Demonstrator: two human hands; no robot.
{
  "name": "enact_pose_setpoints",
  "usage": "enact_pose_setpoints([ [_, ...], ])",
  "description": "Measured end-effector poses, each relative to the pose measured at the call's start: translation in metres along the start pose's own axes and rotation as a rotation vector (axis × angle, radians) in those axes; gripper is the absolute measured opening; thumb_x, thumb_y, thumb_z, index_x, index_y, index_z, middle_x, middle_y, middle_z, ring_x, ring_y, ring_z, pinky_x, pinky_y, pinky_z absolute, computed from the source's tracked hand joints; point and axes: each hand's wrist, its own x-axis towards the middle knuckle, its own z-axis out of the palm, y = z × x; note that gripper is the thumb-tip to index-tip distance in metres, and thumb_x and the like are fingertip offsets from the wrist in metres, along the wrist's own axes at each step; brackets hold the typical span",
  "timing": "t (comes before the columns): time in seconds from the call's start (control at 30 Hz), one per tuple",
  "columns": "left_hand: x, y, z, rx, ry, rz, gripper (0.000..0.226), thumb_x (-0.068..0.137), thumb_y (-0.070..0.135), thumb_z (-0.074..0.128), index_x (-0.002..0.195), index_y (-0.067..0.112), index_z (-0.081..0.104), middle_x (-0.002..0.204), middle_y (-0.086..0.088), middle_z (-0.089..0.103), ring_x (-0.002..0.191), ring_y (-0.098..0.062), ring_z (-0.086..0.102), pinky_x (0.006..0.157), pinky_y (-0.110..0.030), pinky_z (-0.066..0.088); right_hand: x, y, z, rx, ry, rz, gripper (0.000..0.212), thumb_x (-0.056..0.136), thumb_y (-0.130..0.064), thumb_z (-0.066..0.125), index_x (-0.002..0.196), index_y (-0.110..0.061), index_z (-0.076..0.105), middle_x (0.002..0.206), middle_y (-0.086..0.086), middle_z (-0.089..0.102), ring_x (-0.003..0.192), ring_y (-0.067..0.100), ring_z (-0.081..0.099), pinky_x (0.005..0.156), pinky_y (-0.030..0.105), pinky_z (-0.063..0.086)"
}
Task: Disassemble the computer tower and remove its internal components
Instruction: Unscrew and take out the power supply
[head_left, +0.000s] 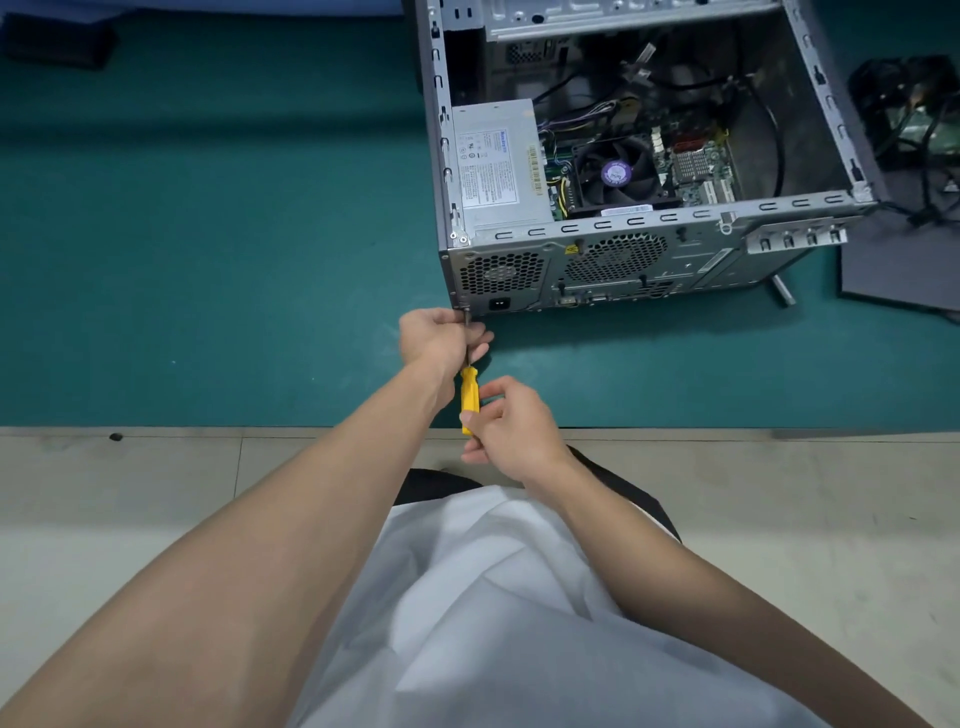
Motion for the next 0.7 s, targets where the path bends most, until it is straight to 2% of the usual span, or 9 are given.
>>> enact_pose_setpoints([
  [0.1,-0.001,0.001,0.003,-0.011,0.000,-0.004,0.016,0.089,-0.017,0.051,0.095,-0.003,0.057,0.090,-0.020,0.066,0.073,-0.024,0.070,0.059,-0.023,0.057,-0.001,-0.001,-0.001,-0.012,0.011,-0.020,0.024,0.090,-0.012,0.064,0.111,-0.008,0.054,0.092,0.010,0.065,0.071,0.020,0.066,0.066,0.029,0.059],
  [0.17,-0.003,0.002,0.003,-0.092,-0.057,-0.022,0.018,0.091,-0.018,0.044,0.098,-0.006,0.056,0.088,-0.021,0.065,0.073,-0.025,0.069,0.063,-0.024,0.059,-0.001,-0.002,-0.009,0.217,-0.130,0.068,0.017,0.094,-0.009,0.059,0.109,-0.003,0.054,0.094,0.013,0.062,0.075,0.021,0.065,0.072,0.033,0.059],
  [0.23,-0.005,0.003,0.002,-0.149,-0.102,-0.026,0.019,0.091,-0.018,0.042,0.103,-0.010,0.055,0.087,-0.021,0.064,0.076,-0.025,0.069,0.067,-0.025,0.059,-0.004,-0.005,-0.018,0.498,-0.317,0.168,0.015,0.097,-0.004,0.049,0.110,0.002,0.054,0.100,0.018,0.063,0.079,0.026,0.068,0.070,0.035,0.059],
  [0.3,-0.004,0.002,0.002,-0.179,-0.101,-0.030,0.021,0.091,-0.019,0.042,0.105,-0.011,0.055,0.088,-0.021,0.065,0.079,-0.025,0.069,0.068,-0.024,0.059,-0.004,-0.005,-0.021,0.595,-0.392,0.184,0.017,0.097,0.002,0.045,0.112,0.004,0.053,0.101,0.021,0.064,0.077,0.028,0.070,0.066,0.034,0.059],
  [0.37,-0.004,0.001,0.002,-0.135,-0.052,-0.028,0.020,0.090,-0.018,0.046,0.103,-0.010,0.057,0.089,-0.020,0.066,0.079,-0.025,0.069,0.065,-0.024,0.059,-0.002,-0.005,-0.015,0.469,-0.301,0.134,0.016,0.095,0.005,0.048,0.110,0.001,0.052,0.099,0.021,0.062,0.070,0.025,0.069,0.068,0.032,0.059],
  [0.47,-0.002,-0.002,0.002,0.057,0.044,0.022,0.014,0.084,-0.014,0.061,0.088,0.000,0.062,0.084,-0.016,0.067,0.075,-0.025,0.069,0.062,-0.029,0.058,0.001,0.000,-0.004,0.140,-0.020,0.086,0.024,0.089,0.000,0.062,0.109,-0.007,0.052,0.100,0.015,0.062,0.062,0.020,0.068,0.074,0.034,0.059],
  [0.53,0.000,-0.003,0.004,0.100,0.070,0.039,0.018,0.084,-0.015,0.060,0.085,0.003,0.060,0.085,-0.015,0.068,0.074,-0.023,0.071,0.060,-0.028,0.056,0.002,0.002,-0.003,0.015,0.079,0.065,0.029,0.085,-0.004,0.068,0.109,-0.011,0.053,0.097,0.010,0.064,0.058,0.017,0.068,0.070,0.031,0.059],
  [0.6,0.000,-0.003,0.006,0.062,0.047,0.024,0.018,0.088,-0.017,0.052,0.091,0.001,0.057,0.090,-0.017,0.067,0.075,-0.023,0.070,0.060,-0.026,0.056,0.003,0.004,-0.007,0.059,0.059,0.068,0.026,0.087,-0.006,0.067,0.108,-0.009,0.053,0.097,0.011,0.064,0.062,0.017,0.068,0.067,0.028,0.059],
  [0.7,-0.002,-0.002,0.007,-0.034,-0.048,0.009,0.018,0.092,-0.016,0.044,0.103,-0.006,0.054,0.095,-0.020,0.064,0.079,-0.025,0.068,0.071,-0.027,0.058,0.001,0.002,-0.017,0.438,-0.210,0.152,0.015,0.096,-0.003,0.051,0.111,0.001,0.051,0.097,0.019,0.061,0.076,0.025,0.068,0.071,0.033,0.059],
])
